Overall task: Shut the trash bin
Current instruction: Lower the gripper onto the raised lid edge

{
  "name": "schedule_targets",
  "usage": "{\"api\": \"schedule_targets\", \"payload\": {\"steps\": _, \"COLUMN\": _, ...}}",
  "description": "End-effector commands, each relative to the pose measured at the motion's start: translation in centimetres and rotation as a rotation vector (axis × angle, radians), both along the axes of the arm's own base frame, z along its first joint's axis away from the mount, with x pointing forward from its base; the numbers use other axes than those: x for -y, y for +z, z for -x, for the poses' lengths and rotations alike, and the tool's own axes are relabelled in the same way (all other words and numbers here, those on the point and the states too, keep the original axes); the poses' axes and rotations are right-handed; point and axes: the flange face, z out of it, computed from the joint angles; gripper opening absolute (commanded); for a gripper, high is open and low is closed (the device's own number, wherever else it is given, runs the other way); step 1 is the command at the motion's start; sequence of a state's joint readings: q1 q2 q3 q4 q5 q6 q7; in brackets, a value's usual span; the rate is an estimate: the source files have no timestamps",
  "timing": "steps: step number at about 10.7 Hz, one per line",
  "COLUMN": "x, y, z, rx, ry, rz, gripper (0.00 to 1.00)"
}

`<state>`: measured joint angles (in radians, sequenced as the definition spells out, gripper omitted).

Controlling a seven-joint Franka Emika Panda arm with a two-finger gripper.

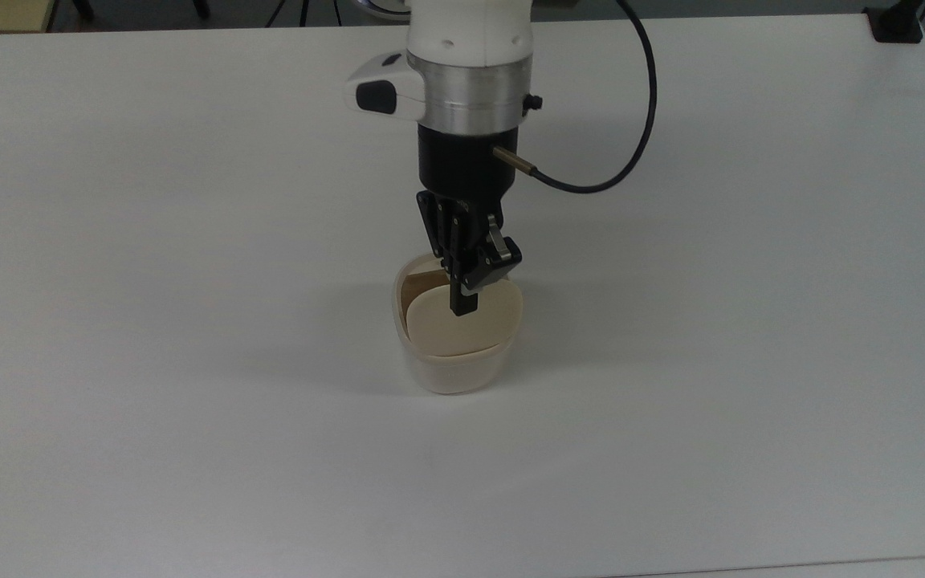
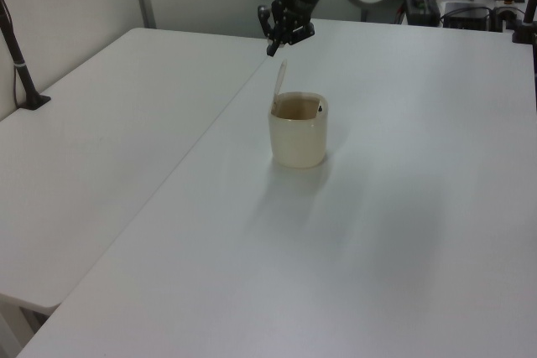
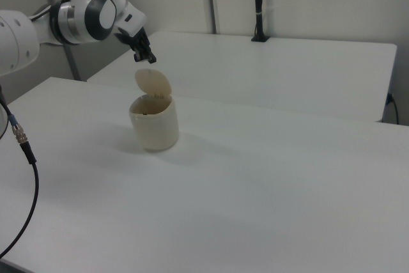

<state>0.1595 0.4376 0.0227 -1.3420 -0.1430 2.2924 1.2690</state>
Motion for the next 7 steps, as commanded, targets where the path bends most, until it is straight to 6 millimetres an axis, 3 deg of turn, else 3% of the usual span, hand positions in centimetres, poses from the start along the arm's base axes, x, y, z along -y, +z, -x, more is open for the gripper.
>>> {"api": "schedule_targets", "payload": {"steps": 1, "x": -0.4, "y": -0.6, "z": -0.1, "rx": 0.006, "ry": -0.001, "rz": 0.039, "gripper": 0.00}}
{"api": "schedule_targets", "payload": {"steps": 3, "x": -1.1, "y": -1.1, "z": 0.4, "rx": -0.002, "ry": 0.034, "rz": 0.070, "gripper": 0.00}}
{"api": "schedule_targets", "payload": {"steps": 5, "x": -0.4, "y": -1.4, "z": 1.3, "rx": -0.023, "ry": 0.054, "rz": 0.091, "gripper": 0.00}}
{"api": "schedule_targets", "payload": {"steps": 7, "x": -1.1, "y": -2.8, "z": 2.1, "rx": -0.055, "ry": 0.095, "rz": 0.103, "gripper": 0.00}}
